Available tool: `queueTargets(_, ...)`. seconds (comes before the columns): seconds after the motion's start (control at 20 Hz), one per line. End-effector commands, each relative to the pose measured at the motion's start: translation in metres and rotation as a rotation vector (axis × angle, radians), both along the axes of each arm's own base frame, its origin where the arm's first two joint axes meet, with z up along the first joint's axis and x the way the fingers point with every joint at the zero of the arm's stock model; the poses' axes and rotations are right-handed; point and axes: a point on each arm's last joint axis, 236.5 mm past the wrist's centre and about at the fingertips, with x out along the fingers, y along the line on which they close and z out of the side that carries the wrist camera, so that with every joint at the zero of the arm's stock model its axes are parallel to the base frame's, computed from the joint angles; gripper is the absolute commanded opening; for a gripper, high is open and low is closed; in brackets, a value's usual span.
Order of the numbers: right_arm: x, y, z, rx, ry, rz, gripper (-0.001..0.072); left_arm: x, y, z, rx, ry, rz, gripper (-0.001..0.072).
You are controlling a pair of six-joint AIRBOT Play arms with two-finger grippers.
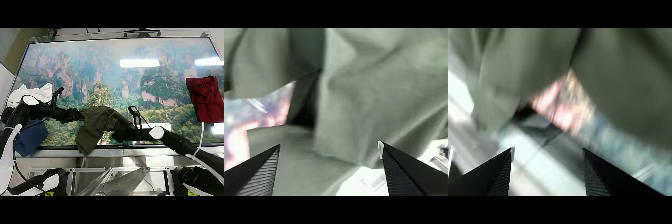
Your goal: Fold the shirts.
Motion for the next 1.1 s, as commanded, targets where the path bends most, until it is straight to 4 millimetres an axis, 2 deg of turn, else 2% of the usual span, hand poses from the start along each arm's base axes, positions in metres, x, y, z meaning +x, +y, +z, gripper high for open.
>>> queueTargets(0.0,0.025,-0.029,0.006,-0.011,0.060,0.031,0.0478,-0.009,-0.020,0.001,-0.017,-0.024,-0.088,0.0706)
queueTargets(0.15,0.036,-0.094,0.011,-0.049,0.116,0.011,0.0482,-0.022,-0.029,-0.007,0.036,-0.020,-0.174,0.0706)
queueTargets(0.2,0.041,-0.109,0.009,-0.070,0.118,-0.009,0.0503,-0.025,-0.032,-0.009,0.045,-0.020,-0.195,0.0706)
queueTargets(0.25,0.047,-0.121,0.004,-0.093,0.116,-0.031,0.0565,-0.026,-0.035,-0.009,0.045,-0.019,-0.206,0.0706)
queueTargets(0.3,0.049,-0.123,-0.001,-0.101,0.118,-0.036,0.0599,-0.027,-0.037,-0.009,0.045,-0.019,-0.212,0.0706)
queueTargets(0.4,0.050,-0.118,-0.015,-0.097,0.141,-0.024,0.0598,-0.028,-0.038,-0.014,0.042,-0.006,-0.208,0.0706)
queueTargets(0.5,0.044,-0.102,-0.027,-0.060,0.176,0.015,0.0597,-0.035,-0.038,-0.027,0.035,0.038,-0.202,0.0705)
queueTargets(0.6,0.042,-0.082,-0.028,0.008,0.180,0.044,0.0597,-0.045,-0.043,-0.038,0.008,0.091,-0.198,0.0705)
queueTargets(0.7,0.045,-0.069,-0.024,0.062,0.162,0.047,0.0587,-0.046,-0.057,-0.034,-0.074,0.088,-0.194,0.0697)
queueTargets(0.75,0.048,-0.066,-0.022,0.078,0.162,0.039,0.0555,-0.043,-0.063,-0.030,-0.106,0.074,-0.191,0.0697)
queueTargets(0.8,0.049,-0.064,-0.021,0.092,0.157,0.036,0.0475,-0.041,-0.066,-0.026,-0.124,0.063,-0.188,0.0620)
queueTargets(0.85,0.051,-0.063,-0.019,0.103,0.150,0.034,0.0318,-0.039,-0.068,-0.023,-0.137,0.054,-0.188,0.0431)
queueTargets(0.9,0.052,-0.062,-0.018,0.109,0.146,0.032,0.0218,-0.039,-0.068,-0.023,-0.137,0.052,-0.191,0.0254)
queueTargets(0.95,0.055,-0.062,-0.017,0.108,0.140,0.022,0.0194,-0.040,-0.068,-0.023,-0.138,0.052,-0.194,0.0052)
queueTargets(1.0,0.059,-0.063,-0.018,0.105,0.132,0.011,0.0030,-0.039,-0.069,-0.023,-0.142,0.052,-0.193,0.0000)
queueTargets(1.05,0.063,-0.064,-0.018,0.098,0.122,-0.004,0.0021,-0.039,-0.072,-0.019,-0.163,0.054,-0.185,0.0000)
